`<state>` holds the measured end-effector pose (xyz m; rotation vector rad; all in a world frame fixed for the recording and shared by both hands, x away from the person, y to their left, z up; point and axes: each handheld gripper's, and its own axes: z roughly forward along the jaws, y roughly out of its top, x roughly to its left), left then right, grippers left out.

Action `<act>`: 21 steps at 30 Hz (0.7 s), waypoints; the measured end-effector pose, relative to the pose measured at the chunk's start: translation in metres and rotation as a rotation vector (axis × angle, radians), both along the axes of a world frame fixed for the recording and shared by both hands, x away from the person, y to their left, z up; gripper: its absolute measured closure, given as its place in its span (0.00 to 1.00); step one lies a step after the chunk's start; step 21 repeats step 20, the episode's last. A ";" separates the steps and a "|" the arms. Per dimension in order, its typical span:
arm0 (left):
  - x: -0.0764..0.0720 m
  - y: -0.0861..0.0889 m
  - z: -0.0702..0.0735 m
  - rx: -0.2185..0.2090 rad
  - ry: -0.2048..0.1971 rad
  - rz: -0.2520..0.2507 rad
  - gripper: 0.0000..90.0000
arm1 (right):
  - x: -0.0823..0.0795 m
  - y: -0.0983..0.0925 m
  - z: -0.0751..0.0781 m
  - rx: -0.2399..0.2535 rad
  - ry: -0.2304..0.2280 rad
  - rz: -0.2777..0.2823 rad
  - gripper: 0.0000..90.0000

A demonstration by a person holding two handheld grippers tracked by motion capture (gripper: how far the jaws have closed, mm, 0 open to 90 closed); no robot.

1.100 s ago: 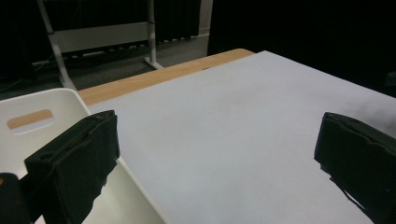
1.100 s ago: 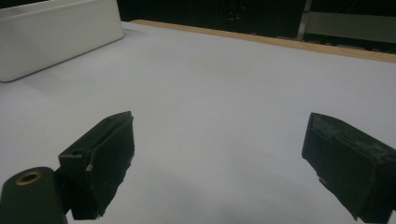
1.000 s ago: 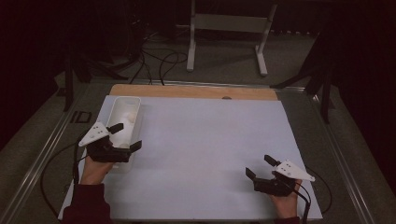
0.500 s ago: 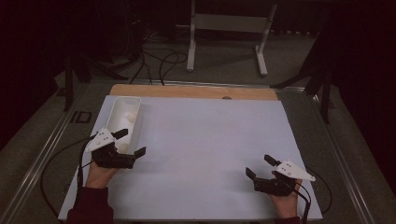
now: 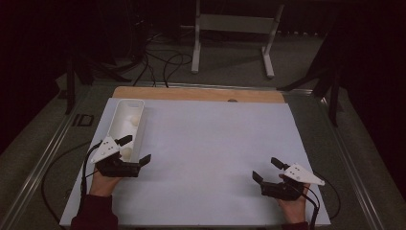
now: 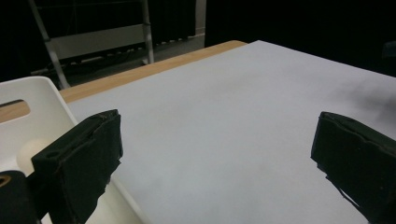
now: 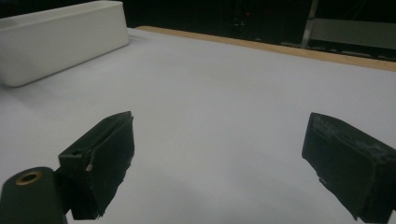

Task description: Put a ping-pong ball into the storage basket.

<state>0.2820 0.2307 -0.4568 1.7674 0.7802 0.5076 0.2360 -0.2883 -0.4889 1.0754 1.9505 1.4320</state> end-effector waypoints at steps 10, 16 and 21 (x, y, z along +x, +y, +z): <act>-0.002 -0.003 -0.008 0.001 0.013 -0.006 0.03 | 0.001 -0.001 0.002 0.007 -0.017 0.000 0.10; -0.001 -0.004 -0.011 0.005 0.020 -0.007 0.03 | 0.000 -0.001 0.003 0.010 -0.024 0.007 0.10; 0.000 -0.004 -0.013 0.010 0.025 -0.005 0.03 | 0.000 0.000 0.003 0.010 -0.024 0.009 0.10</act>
